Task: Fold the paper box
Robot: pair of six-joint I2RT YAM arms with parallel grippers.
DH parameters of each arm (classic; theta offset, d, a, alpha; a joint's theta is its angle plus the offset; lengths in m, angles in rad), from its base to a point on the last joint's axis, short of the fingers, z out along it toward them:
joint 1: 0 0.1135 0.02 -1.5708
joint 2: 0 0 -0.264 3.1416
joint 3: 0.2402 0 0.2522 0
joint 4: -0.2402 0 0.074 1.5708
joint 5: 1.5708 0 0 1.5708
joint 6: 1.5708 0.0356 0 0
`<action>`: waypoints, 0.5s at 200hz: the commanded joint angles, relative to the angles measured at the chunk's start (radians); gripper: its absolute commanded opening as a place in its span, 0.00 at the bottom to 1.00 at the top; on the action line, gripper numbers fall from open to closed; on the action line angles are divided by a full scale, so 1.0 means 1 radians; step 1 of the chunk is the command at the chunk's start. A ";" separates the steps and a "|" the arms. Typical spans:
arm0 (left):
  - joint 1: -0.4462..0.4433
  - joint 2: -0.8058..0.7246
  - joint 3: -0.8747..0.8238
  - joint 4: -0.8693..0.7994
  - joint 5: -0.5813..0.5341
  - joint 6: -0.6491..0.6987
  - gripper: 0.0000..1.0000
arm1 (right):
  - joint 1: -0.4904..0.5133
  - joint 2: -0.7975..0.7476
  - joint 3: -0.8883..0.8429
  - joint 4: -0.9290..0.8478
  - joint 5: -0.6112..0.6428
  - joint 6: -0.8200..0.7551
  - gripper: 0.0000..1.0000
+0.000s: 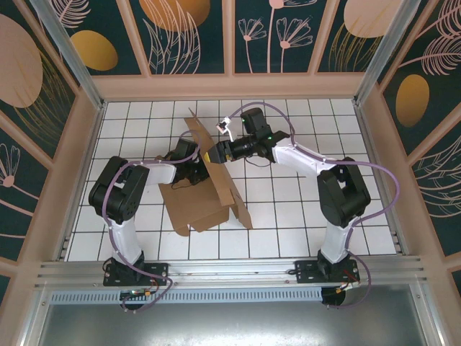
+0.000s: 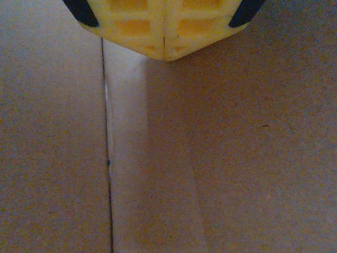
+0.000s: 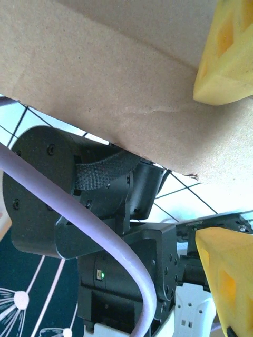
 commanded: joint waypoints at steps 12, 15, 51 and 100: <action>0.008 -0.011 -0.029 -0.110 -0.020 0.003 0.00 | -0.031 0.010 -0.022 -0.170 0.273 -0.048 0.63; 0.010 -0.012 -0.028 -0.111 -0.019 0.004 0.00 | -0.032 0.009 -0.021 -0.173 0.283 -0.050 0.63; 0.023 -0.044 -0.001 -0.144 -0.034 0.031 0.00 | -0.037 0.025 0.006 -0.224 0.367 -0.101 0.57; 0.042 -0.078 0.012 -0.157 -0.044 0.048 0.00 | -0.004 0.032 0.025 -0.243 0.454 -0.131 0.49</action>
